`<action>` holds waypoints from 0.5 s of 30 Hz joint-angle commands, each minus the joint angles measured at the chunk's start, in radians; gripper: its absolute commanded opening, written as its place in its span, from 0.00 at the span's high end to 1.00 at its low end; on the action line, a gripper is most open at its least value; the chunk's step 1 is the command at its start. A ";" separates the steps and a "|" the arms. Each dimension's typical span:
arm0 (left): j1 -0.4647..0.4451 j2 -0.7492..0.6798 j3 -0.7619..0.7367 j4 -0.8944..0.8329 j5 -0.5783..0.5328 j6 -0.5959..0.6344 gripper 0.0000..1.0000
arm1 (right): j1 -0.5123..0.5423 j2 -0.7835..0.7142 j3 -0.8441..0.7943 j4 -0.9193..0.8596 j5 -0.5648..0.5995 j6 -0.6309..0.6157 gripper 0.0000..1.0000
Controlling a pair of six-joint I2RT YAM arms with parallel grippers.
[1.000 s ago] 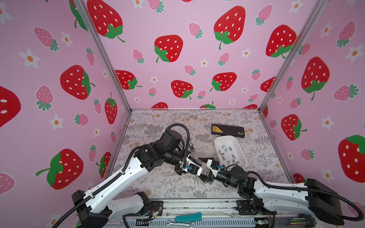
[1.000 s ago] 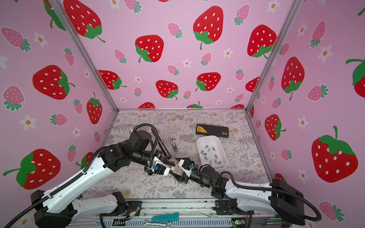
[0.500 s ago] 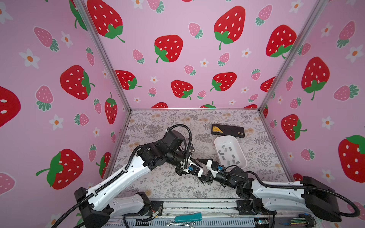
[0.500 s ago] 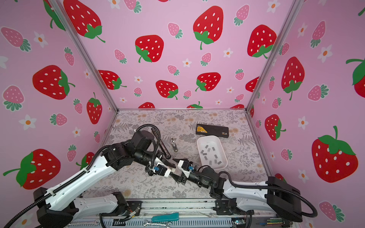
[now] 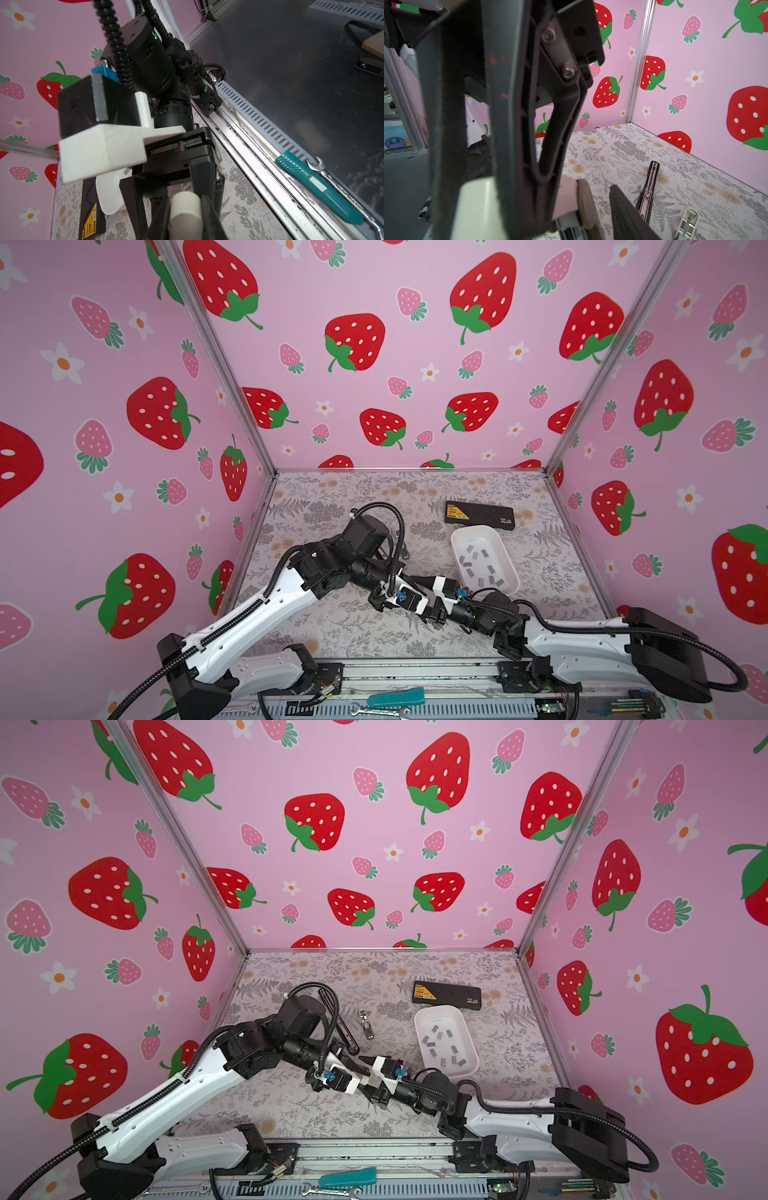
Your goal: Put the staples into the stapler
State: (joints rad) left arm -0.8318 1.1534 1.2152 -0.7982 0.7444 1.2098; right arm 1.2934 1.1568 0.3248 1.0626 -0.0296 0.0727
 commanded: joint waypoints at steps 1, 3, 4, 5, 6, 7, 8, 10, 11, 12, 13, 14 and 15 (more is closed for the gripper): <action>-0.006 0.003 0.041 -0.029 0.039 0.025 1.00 | 0.005 0.012 0.032 0.043 -0.007 -0.002 0.48; -0.006 0.003 0.041 -0.029 0.039 0.024 1.00 | 0.005 0.017 0.037 0.039 0.000 -0.005 0.53; -0.006 0.005 0.041 -0.029 0.039 0.025 1.00 | 0.005 0.017 0.039 0.037 0.004 -0.005 0.55; -0.006 0.005 0.040 -0.030 0.038 0.024 1.00 | 0.006 0.017 0.038 0.036 0.009 -0.005 0.58; -0.006 0.005 0.041 -0.030 0.037 0.025 1.00 | 0.006 0.018 0.038 0.035 0.011 -0.005 0.60; -0.006 0.003 0.041 -0.029 0.036 0.025 1.00 | 0.006 0.018 0.039 0.034 0.014 -0.006 0.61; -0.006 0.003 0.041 -0.027 0.035 0.025 1.00 | 0.005 0.017 0.040 0.032 0.018 -0.007 0.63; -0.006 -0.002 0.040 -0.026 0.031 0.025 1.00 | 0.006 0.013 0.039 0.027 0.026 -0.009 0.66; -0.006 -0.004 0.040 -0.023 0.027 0.023 1.00 | 0.006 0.012 0.038 0.024 0.031 -0.010 0.68; -0.006 -0.009 0.037 -0.017 0.024 0.020 1.00 | 0.006 0.007 0.036 0.024 0.035 -0.010 0.69; -0.007 -0.016 0.031 -0.007 0.020 0.018 0.93 | 0.005 0.006 0.035 0.023 0.040 -0.010 0.70; -0.007 -0.023 0.026 0.003 0.014 0.013 0.84 | 0.006 0.002 0.033 0.021 0.047 -0.010 0.71; -0.005 -0.034 0.014 0.021 0.006 0.007 0.79 | 0.006 -0.002 0.031 0.018 0.056 -0.010 0.71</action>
State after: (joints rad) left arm -0.8303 1.1515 1.2175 -0.8043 0.7288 1.1790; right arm 1.2991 1.1732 0.3283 1.0519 -0.0177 0.0269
